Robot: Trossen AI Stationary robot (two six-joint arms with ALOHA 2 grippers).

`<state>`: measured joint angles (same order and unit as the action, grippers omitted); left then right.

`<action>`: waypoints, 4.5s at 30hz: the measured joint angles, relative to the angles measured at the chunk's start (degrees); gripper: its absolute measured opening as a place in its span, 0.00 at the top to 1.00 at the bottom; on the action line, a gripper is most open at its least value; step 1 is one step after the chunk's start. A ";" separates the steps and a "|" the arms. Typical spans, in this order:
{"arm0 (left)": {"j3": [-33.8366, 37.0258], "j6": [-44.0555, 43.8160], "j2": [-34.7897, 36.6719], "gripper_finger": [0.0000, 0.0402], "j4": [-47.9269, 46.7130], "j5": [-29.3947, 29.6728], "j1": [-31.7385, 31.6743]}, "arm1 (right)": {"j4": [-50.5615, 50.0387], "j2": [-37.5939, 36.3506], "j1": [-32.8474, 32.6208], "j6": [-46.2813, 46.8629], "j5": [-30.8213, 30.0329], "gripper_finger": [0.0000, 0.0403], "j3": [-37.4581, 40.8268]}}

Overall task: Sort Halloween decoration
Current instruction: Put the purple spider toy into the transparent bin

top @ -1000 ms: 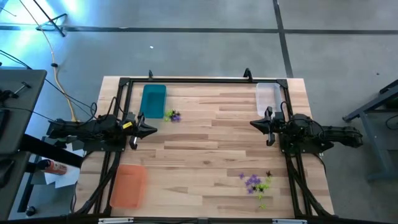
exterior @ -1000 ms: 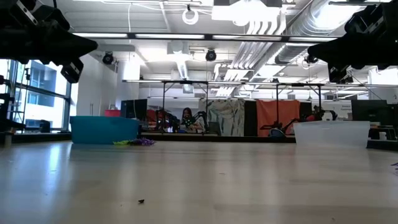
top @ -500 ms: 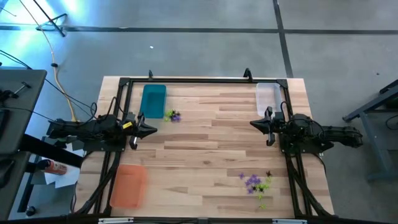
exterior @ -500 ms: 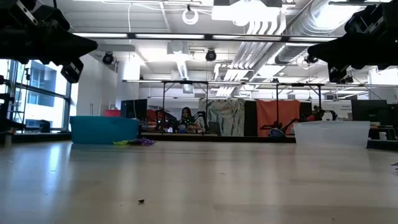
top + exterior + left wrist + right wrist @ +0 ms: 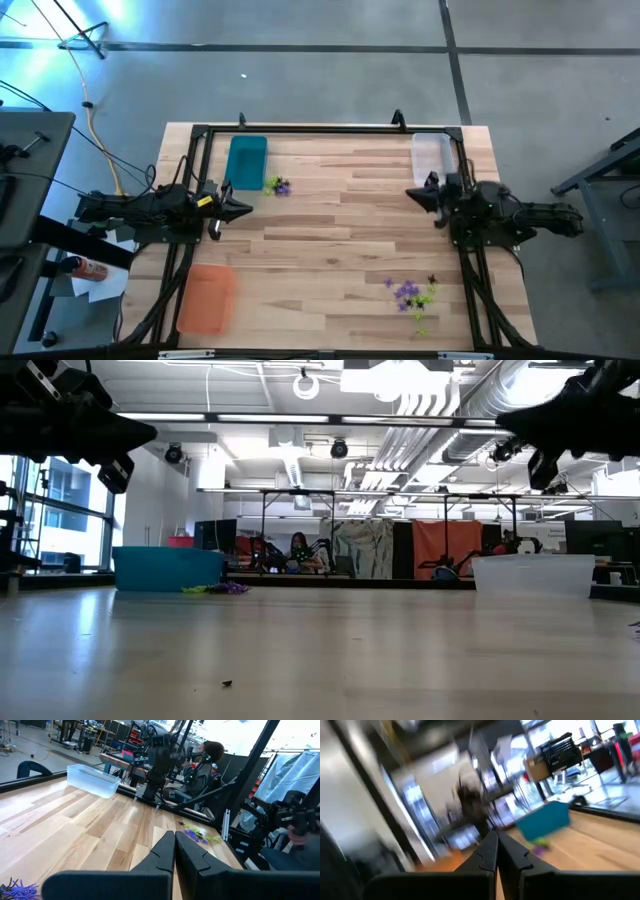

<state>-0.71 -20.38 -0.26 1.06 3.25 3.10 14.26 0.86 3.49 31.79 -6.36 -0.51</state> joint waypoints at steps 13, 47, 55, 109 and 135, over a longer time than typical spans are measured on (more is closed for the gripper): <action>0.00 0.01 -0.01 1.00 0.01 -0.01 0.00 | 12.47 15.25 -2.25 13.76 -1.84 0.99 -10.41; 0.01 0.02 -0.01 1.00 0.02 -0.01 -0.01 | -55.85 98.22 -30.94 45.30 21.83 0.74 -58.66; 0.00 0.00 0.00 1.00 0.02 -0.01 0.01 | -56.15 100.59 -31.30 43.76 16.70 0.74 -58.69; 0.00 0.02 0.00 1.00 0.02 0.01 0.00 | -34.05 64.80 -21.99 -14.88 -14.91 1.00 -58.66; 0.00 0.00 0.01 1.00 0.02 0.00 0.00 | -75.07 65.65 21.88 10.73 -13.77 1.00 -58.66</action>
<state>-0.71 -20.38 -0.25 1.08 3.25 3.10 -60.81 66.52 25.36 42.52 -20.12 -59.18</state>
